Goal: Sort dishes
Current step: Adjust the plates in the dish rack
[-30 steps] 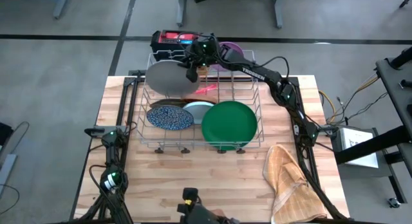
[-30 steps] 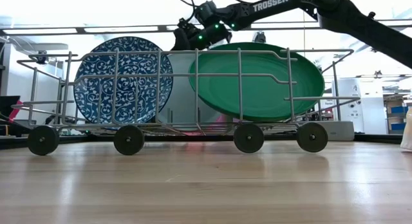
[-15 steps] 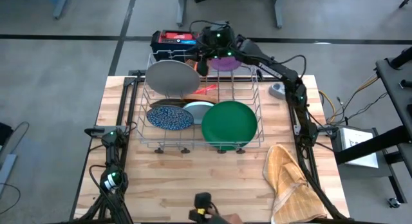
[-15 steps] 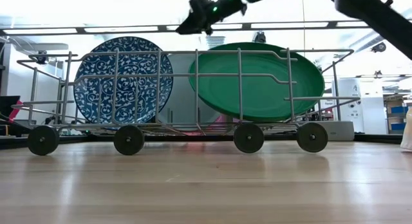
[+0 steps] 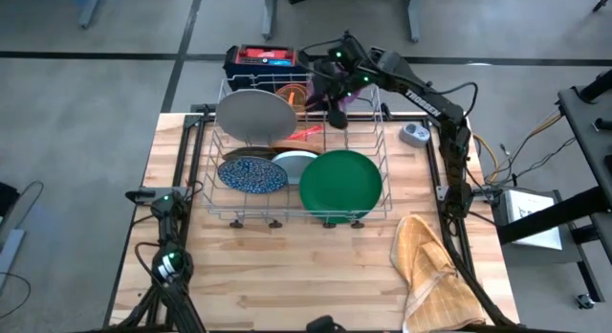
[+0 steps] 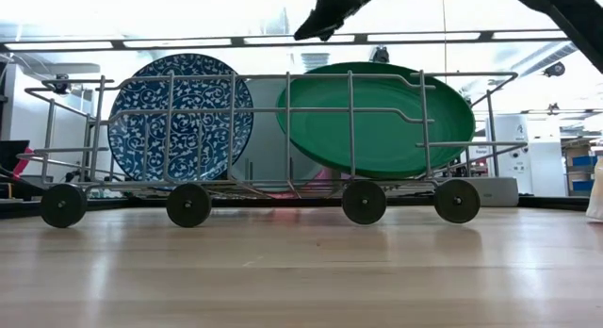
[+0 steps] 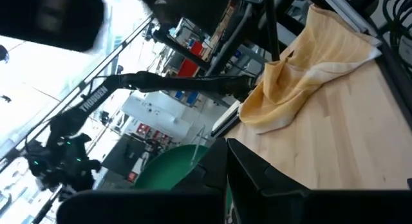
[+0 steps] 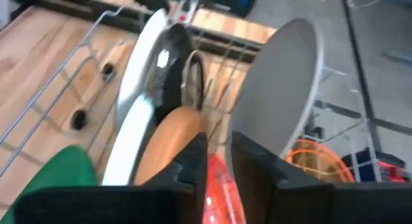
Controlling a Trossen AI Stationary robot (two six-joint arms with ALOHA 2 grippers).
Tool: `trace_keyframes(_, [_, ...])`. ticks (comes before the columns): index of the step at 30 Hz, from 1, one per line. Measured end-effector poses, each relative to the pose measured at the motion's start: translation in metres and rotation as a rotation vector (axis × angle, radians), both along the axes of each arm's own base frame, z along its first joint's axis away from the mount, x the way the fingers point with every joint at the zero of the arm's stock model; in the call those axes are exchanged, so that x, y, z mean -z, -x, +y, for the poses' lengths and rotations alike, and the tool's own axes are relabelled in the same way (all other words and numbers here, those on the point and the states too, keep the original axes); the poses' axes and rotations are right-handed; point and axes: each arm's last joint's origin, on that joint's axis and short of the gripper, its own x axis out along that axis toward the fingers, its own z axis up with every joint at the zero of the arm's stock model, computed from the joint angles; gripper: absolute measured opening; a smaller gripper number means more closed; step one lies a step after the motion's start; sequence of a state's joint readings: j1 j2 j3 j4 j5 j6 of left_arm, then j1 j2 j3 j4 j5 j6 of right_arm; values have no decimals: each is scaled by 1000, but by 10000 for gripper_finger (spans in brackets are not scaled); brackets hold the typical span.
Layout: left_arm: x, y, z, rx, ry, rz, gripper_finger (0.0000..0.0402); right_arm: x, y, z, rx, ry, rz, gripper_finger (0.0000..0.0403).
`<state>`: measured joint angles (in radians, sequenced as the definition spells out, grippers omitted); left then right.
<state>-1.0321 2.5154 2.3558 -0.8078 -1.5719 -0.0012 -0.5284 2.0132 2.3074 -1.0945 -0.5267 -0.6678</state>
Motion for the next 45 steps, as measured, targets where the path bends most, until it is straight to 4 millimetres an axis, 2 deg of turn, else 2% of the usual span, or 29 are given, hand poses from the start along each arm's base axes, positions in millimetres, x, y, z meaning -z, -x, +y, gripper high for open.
trace_keyframes(4, [-9,1,2,0,-8,5,0,28,-4,0,-85,-75,53,5])
trace_keyframes(10, [-31,4,7,-1,-19,12,0,69,-16,5,-147,-123,92,3])
trace_keyframes(17, [-51,8,13,0,-23,14,0,87,-26,16,-192,-113,97,1])
trace_keyframes(24, [-63,10,17,1,-87,52,0,94,-29,25,-213,-103,121,0])
trace_keyframes(32, [-70,12,19,1,-77,46,0,98,-31,20,-137,-3,142,0])
trace_keyframes(39, [-70,12,19,1,-89,54,0,92,-30,11,-65,78,135,0])
trace_keyframes(45, [-71,12,19,1,-108,65,0,84,-27,-6,35,129,112,0])
